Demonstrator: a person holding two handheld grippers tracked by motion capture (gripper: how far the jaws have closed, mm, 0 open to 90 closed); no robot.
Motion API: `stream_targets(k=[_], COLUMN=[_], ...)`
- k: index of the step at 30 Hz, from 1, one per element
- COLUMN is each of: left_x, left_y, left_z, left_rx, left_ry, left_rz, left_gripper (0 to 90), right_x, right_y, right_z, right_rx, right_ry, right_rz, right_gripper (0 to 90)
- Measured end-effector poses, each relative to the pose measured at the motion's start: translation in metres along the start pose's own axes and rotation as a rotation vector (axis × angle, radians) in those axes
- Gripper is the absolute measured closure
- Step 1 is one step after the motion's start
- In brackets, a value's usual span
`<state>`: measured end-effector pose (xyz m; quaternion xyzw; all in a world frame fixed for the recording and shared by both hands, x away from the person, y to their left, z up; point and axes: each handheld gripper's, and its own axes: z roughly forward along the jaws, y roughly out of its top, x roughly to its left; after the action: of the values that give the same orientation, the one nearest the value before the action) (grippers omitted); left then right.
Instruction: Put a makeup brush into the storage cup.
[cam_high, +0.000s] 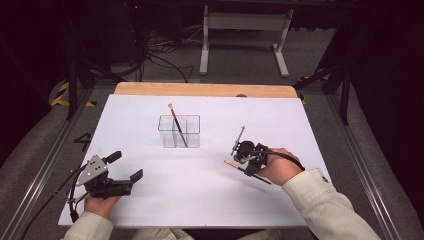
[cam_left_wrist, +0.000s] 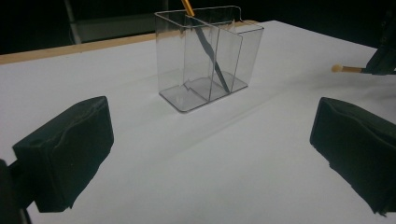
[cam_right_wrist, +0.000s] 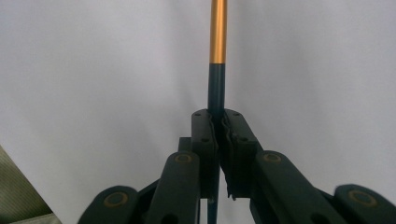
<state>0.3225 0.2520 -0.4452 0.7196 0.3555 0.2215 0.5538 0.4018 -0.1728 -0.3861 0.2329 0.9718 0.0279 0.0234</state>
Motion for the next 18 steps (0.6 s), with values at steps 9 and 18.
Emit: stream_targets(k=[9,18], left_x=[0.000,0.000], left_y=[0.000,0.000], left_z=[0.000,0.000], left_rx=[-0.001,-0.004], left_ry=[0.001,0.001], left_rz=[0.000,-0.002], left_gripper=[0.3,0.3], right_x=[0.001,0.002], right_y=[0.000,-0.001], right_z=[-0.014,-0.029], right_rx=[-0.056,-0.116], right_ry=[-0.016,-0.036], right_rz=[0.000,-0.001], right_gripper=[84.6,84.6])
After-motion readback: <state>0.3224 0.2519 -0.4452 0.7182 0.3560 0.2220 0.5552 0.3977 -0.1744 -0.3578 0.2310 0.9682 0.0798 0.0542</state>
